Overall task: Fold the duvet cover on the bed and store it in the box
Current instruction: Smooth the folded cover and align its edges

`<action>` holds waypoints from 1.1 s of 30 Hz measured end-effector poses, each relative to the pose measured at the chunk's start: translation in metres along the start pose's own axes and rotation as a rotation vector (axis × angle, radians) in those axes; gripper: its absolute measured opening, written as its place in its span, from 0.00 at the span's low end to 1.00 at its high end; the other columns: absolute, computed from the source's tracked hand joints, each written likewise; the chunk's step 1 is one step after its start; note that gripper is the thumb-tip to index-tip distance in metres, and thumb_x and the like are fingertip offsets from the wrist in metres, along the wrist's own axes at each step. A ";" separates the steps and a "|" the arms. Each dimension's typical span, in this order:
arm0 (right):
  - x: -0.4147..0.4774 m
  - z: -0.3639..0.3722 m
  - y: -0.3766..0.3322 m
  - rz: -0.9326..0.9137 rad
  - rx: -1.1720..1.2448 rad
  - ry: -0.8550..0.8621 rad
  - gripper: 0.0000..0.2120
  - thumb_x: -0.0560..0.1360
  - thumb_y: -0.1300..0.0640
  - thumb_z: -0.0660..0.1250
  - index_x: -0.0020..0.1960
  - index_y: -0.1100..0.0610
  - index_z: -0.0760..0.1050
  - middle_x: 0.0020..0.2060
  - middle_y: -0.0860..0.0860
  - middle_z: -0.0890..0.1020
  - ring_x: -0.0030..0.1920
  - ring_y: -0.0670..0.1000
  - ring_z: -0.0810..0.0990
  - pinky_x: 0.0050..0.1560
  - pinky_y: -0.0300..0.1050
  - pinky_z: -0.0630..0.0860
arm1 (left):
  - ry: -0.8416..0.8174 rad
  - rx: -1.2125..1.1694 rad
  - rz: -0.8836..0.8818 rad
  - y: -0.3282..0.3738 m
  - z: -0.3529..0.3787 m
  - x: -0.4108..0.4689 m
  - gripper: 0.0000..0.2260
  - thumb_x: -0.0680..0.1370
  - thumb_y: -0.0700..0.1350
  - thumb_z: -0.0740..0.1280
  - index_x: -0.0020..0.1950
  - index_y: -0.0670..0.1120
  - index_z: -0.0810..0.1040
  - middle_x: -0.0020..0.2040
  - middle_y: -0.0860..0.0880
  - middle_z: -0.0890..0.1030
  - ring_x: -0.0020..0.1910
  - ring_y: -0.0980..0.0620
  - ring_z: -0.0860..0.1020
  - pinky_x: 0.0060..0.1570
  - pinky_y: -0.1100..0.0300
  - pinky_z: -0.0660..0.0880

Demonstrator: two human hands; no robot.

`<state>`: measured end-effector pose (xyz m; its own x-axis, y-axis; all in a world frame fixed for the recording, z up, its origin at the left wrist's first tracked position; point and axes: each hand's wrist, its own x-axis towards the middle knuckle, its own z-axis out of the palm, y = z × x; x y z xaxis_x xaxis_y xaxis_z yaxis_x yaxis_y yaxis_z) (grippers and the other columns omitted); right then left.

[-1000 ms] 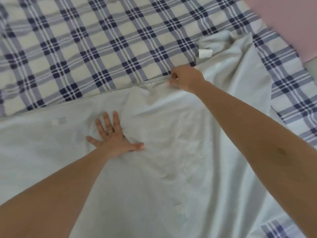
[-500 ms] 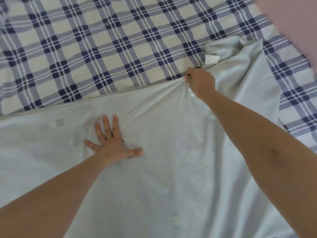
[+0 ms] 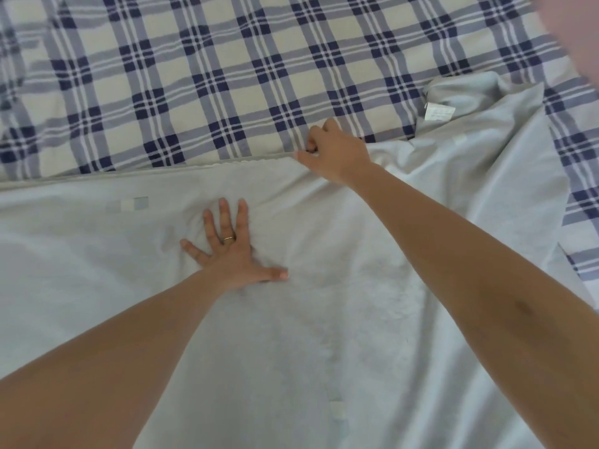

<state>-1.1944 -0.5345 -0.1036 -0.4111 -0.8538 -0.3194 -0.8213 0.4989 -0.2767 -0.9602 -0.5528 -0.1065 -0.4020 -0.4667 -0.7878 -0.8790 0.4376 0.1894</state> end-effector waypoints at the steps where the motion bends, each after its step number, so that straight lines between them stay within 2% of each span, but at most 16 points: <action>1: 0.001 0.002 -0.003 -0.065 0.038 -0.003 0.17 0.77 0.42 0.61 0.56 0.55 0.71 0.55 0.51 0.70 0.45 0.52 0.74 0.44 0.43 0.68 | 0.003 0.002 0.009 -0.002 0.001 0.001 0.65 0.55 0.75 0.69 0.61 0.60 0.15 0.60 0.56 0.13 0.65 0.46 0.18 0.61 0.30 0.31; 5: 0.003 0.013 -0.020 -0.198 0.191 -0.006 0.13 0.77 0.51 0.65 0.59 0.55 0.72 0.55 0.50 0.73 0.49 0.52 0.77 0.45 0.42 0.69 | 0.012 -0.009 0.021 -0.005 0.003 0.004 0.65 0.55 0.74 0.70 0.61 0.60 0.15 0.61 0.55 0.13 0.65 0.46 0.18 0.61 0.30 0.30; 8: 0.005 0.021 -0.023 -0.064 0.173 -0.017 0.10 0.78 0.53 0.62 0.57 0.57 0.72 0.53 0.52 0.74 0.48 0.52 0.75 0.45 0.43 0.67 | 0.029 -0.017 0.033 -0.008 0.008 0.006 0.65 0.55 0.74 0.70 0.63 0.59 0.16 0.62 0.55 0.14 0.65 0.46 0.18 0.61 0.30 0.30; 12: 0.005 0.038 -0.019 0.127 0.121 -0.006 0.14 0.81 0.50 0.57 0.60 0.58 0.70 0.60 0.54 0.70 0.46 0.53 0.74 0.45 0.45 0.66 | 0.066 -0.064 0.066 -0.009 0.017 0.010 0.61 0.58 0.74 0.68 0.66 0.60 0.20 0.65 0.55 0.16 0.67 0.46 0.20 0.61 0.30 0.29; 14: 0.001 0.042 -0.021 0.151 0.119 0.023 0.16 0.82 0.50 0.55 0.63 0.58 0.68 0.63 0.54 0.69 0.52 0.57 0.76 0.46 0.46 0.66 | 0.205 -0.098 0.118 -0.014 0.024 0.008 0.50 0.66 0.74 0.61 0.72 0.62 0.28 0.72 0.55 0.24 0.71 0.47 0.26 0.63 0.32 0.31; 16: 0.002 0.040 -0.022 0.143 0.096 0.041 0.17 0.82 0.50 0.53 0.66 0.58 0.67 0.65 0.55 0.67 0.54 0.58 0.76 0.46 0.47 0.66 | 0.526 -0.114 0.141 -0.028 0.023 0.007 0.34 0.74 0.69 0.50 0.76 0.61 0.42 0.78 0.55 0.39 0.76 0.46 0.36 0.67 0.35 0.33; 18: 0.000 0.041 -0.023 0.163 0.075 0.030 0.17 0.83 0.50 0.52 0.66 0.59 0.66 0.66 0.55 0.67 0.54 0.59 0.76 0.46 0.48 0.66 | 0.731 -0.175 0.029 -0.057 0.007 0.012 0.25 0.80 0.60 0.47 0.77 0.58 0.52 0.78 0.55 0.48 0.77 0.45 0.42 0.68 0.35 0.37; 19: 0.001 0.043 -0.022 0.161 0.072 0.023 0.18 0.83 0.50 0.52 0.66 0.59 0.66 0.66 0.55 0.67 0.54 0.59 0.76 0.46 0.48 0.66 | 0.748 -0.163 -0.042 -0.076 -0.003 0.019 0.23 0.82 0.56 0.47 0.77 0.58 0.52 0.78 0.56 0.48 0.77 0.44 0.43 0.68 0.32 0.39; 20: 0.003 0.043 -0.021 0.148 0.074 0.021 0.18 0.83 0.50 0.52 0.66 0.59 0.66 0.65 0.55 0.67 0.54 0.59 0.76 0.47 0.48 0.66 | 0.733 -0.085 -0.087 -0.095 -0.012 0.027 0.22 0.82 0.55 0.47 0.77 0.59 0.50 0.78 0.56 0.47 0.77 0.44 0.43 0.68 0.31 0.41; 22: 0.006 0.040 -0.016 0.108 0.090 0.027 0.17 0.83 0.50 0.52 0.65 0.59 0.67 0.64 0.55 0.68 0.55 0.59 0.76 0.47 0.47 0.66 | 0.689 0.098 -0.054 -0.122 -0.028 0.044 0.24 0.81 0.58 0.45 0.77 0.60 0.45 0.78 0.57 0.43 0.77 0.43 0.42 0.67 0.29 0.41; 25: 0.015 0.036 -0.013 0.121 0.127 -0.011 0.17 0.82 0.49 0.53 0.64 0.59 0.67 0.64 0.54 0.68 0.56 0.59 0.75 0.49 0.48 0.66 | 0.685 0.167 0.016 -0.136 -0.041 0.060 0.28 0.77 0.65 0.42 0.76 0.61 0.43 0.77 0.59 0.42 0.76 0.43 0.40 0.65 0.30 0.39; 27: 0.015 0.035 -0.020 0.190 0.154 -0.094 0.19 0.81 0.48 0.54 0.66 0.59 0.64 0.67 0.54 0.64 0.59 0.59 0.74 0.53 0.49 0.67 | 0.704 0.196 0.014 -0.139 -0.037 0.062 0.30 0.75 0.66 0.40 0.77 0.61 0.43 0.78 0.58 0.43 0.76 0.43 0.41 0.65 0.29 0.39; 29: 0.012 0.033 -0.033 0.338 0.161 -0.172 0.28 0.79 0.46 0.58 0.72 0.60 0.57 0.71 0.55 0.58 0.63 0.59 0.70 0.58 0.51 0.68 | 0.739 0.216 0.005 -0.140 -0.033 0.062 0.30 0.75 0.65 0.40 0.77 0.59 0.44 0.78 0.57 0.44 0.77 0.42 0.43 0.66 0.29 0.41; 31: -0.001 0.042 -0.063 0.495 0.041 -0.019 0.34 0.76 0.45 0.61 0.74 0.61 0.53 0.73 0.57 0.55 0.66 0.60 0.67 0.60 0.53 0.67 | 0.754 0.220 0.015 -0.138 -0.031 0.061 0.31 0.75 0.65 0.42 0.77 0.58 0.46 0.78 0.57 0.46 0.77 0.42 0.44 0.66 0.29 0.42; 32: -0.008 0.053 -0.088 0.459 -0.020 0.121 0.33 0.75 0.46 0.60 0.74 0.59 0.55 0.74 0.58 0.56 0.68 0.61 0.65 0.63 0.55 0.65 | 0.765 0.216 0.026 -0.139 -0.033 0.062 0.32 0.75 0.65 0.44 0.77 0.57 0.47 0.78 0.56 0.47 0.77 0.41 0.45 0.66 0.29 0.42; 33: -0.016 0.066 -0.117 0.334 -0.039 0.228 0.31 0.75 0.47 0.56 0.75 0.58 0.57 0.75 0.58 0.58 0.71 0.62 0.63 0.67 0.57 0.61 | 0.776 0.208 0.044 -0.141 -0.034 0.063 0.32 0.75 0.65 0.46 0.77 0.57 0.49 0.78 0.56 0.48 0.77 0.41 0.46 0.66 0.29 0.42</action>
<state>-1.0651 -0.5696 -0.1262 -0.7315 -0.6588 -0.1755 -0.6401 0.7523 -0.1561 -0.8705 -0.6699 -0.1633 -0.5660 -0.8132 -0.1355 -0.8231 0.5667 0.0371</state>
